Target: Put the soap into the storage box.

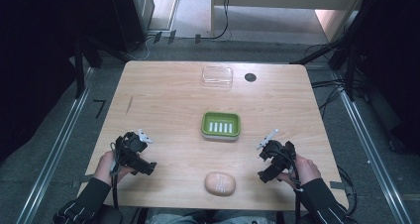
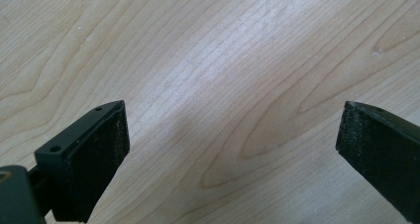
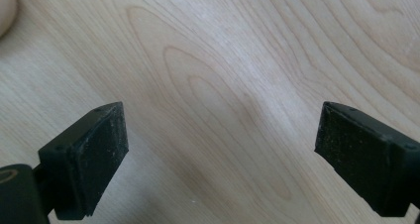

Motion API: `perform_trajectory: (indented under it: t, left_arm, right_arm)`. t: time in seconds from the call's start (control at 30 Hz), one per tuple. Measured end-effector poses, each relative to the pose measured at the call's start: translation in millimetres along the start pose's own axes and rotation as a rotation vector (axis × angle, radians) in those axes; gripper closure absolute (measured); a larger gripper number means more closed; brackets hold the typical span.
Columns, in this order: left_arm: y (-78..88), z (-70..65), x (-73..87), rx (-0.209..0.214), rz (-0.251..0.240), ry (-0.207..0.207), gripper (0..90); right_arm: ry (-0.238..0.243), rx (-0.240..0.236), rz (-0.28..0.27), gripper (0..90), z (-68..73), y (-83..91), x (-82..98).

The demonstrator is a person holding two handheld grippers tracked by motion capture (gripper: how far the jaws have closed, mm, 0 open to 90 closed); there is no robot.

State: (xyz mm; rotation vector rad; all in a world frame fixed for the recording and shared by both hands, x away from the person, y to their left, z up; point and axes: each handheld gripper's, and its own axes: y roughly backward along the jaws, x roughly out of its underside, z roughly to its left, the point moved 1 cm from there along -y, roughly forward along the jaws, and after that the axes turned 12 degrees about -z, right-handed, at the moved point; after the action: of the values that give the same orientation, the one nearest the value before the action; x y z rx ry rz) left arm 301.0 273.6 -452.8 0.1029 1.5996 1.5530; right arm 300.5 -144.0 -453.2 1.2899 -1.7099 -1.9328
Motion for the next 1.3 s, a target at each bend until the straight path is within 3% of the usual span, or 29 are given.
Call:
perform_trajectory:
  t: [0.7, 1.3]
  left_arm:
    - [-0.6, -0.4, 0.1, 0.004, 0.003, 0.001, 0.5]
    - [-0.7, -0.2, 0.3, 0.004, 0.005, 0.001, 0.5]
  right_arm:
    - [0.122, -0.046, -0.031, 6.9, 27.1, -6.9, -24.8]
    - [0.181, -0.084, -0.045, 7.0, 42.7, -11.8, -40.2]
